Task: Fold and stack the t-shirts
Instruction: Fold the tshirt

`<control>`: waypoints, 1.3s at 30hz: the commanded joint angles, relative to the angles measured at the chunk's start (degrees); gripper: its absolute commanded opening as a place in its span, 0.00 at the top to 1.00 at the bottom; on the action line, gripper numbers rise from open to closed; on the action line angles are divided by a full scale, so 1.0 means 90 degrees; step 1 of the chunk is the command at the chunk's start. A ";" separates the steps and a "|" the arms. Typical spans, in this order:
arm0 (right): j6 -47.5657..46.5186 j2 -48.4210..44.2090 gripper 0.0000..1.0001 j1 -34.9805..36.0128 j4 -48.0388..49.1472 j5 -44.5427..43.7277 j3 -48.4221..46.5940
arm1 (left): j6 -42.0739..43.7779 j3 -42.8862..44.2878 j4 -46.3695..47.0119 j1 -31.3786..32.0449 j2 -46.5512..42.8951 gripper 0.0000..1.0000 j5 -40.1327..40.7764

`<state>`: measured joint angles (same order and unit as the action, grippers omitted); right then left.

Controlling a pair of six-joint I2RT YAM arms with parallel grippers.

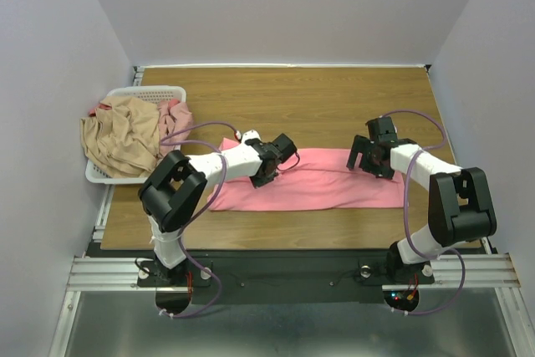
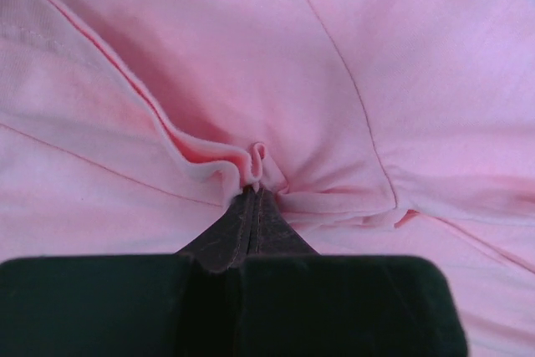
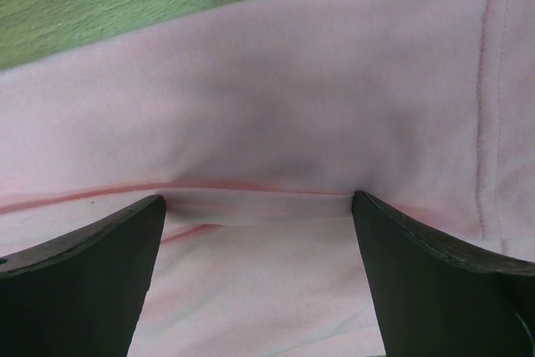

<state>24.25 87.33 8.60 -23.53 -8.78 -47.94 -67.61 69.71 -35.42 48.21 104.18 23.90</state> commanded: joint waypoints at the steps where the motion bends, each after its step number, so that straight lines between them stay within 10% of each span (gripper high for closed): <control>1: 0.0079 -0.0074 0.00 -0.0038 0.0105 0.0028 0.0083 | -0.0865 -0.0362 -0.0449 0.0297 -0.0472 1.00 -0.0058; 4: 0.0089 -0.0074 0.00 -0.0047 0.0105 0.0057 0.0083 | -0.1032 -0.0509 -0.0488 0.0561 -0.0550 0.89 -0.0165; 10: 0.0069 -0.0123 0.00 -0.0038 0.0124 0.0038 0.0122 | -0.1432 -0.0461 -0.1111 0.1205 -0.0989 0.37 -0.0039; 24: 0.0060 -0.0289 0.00 -0.0038 0.0173 0.0096 0.0151 | -0.0888 0.0565 -0.1467 0.0683 -0.1673 0.12 0.1309; 28: 0.0011 -0.0406 0.00 -0.0038 0.0212 0.0164 0.0200 | 0.0402 -0.0048 0.0347 -0.0413 -0.1693 0.12 0.0539; 39: 0.0040 -0.0387 0.00 -0.0038 0.0270 0.0213 0.0229 | 0.0189 -0.1660 0.0576 -0.0747 -0.1780 0.12 0.0118</control>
<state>24.25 84.44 8.60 -23.03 -7.49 -46.06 -65.73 60.40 -30.98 41.30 91.20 25.93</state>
